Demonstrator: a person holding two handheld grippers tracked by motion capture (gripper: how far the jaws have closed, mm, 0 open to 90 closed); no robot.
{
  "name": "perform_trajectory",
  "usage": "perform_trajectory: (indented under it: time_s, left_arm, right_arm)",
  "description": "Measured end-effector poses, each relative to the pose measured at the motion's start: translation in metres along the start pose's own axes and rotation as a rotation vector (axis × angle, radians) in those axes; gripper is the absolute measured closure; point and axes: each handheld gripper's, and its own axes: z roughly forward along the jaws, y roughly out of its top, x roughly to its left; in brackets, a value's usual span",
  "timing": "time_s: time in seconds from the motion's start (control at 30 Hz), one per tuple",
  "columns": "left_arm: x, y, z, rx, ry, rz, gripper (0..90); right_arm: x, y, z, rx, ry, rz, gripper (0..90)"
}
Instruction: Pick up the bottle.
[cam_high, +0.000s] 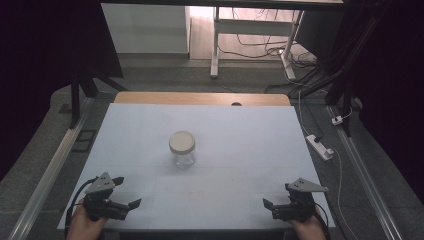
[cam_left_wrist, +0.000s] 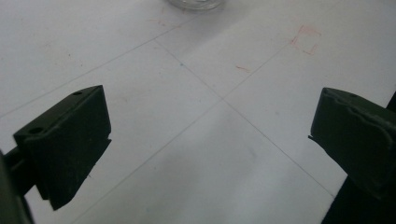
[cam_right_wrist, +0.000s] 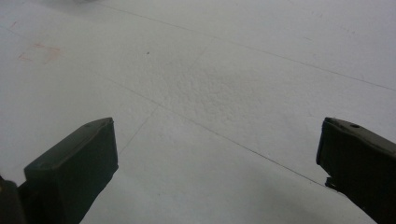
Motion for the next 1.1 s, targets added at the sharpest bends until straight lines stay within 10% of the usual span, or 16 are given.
perform_trajectory:
  time_s: [1.1]
  left_arm:
    - [0.005,0.058,0.061,-0.015,-0.017,0.061,0.0]
  right_arm:
    - [-0.001,0.000,0.001,0.012,0.008,0.001,0.0]
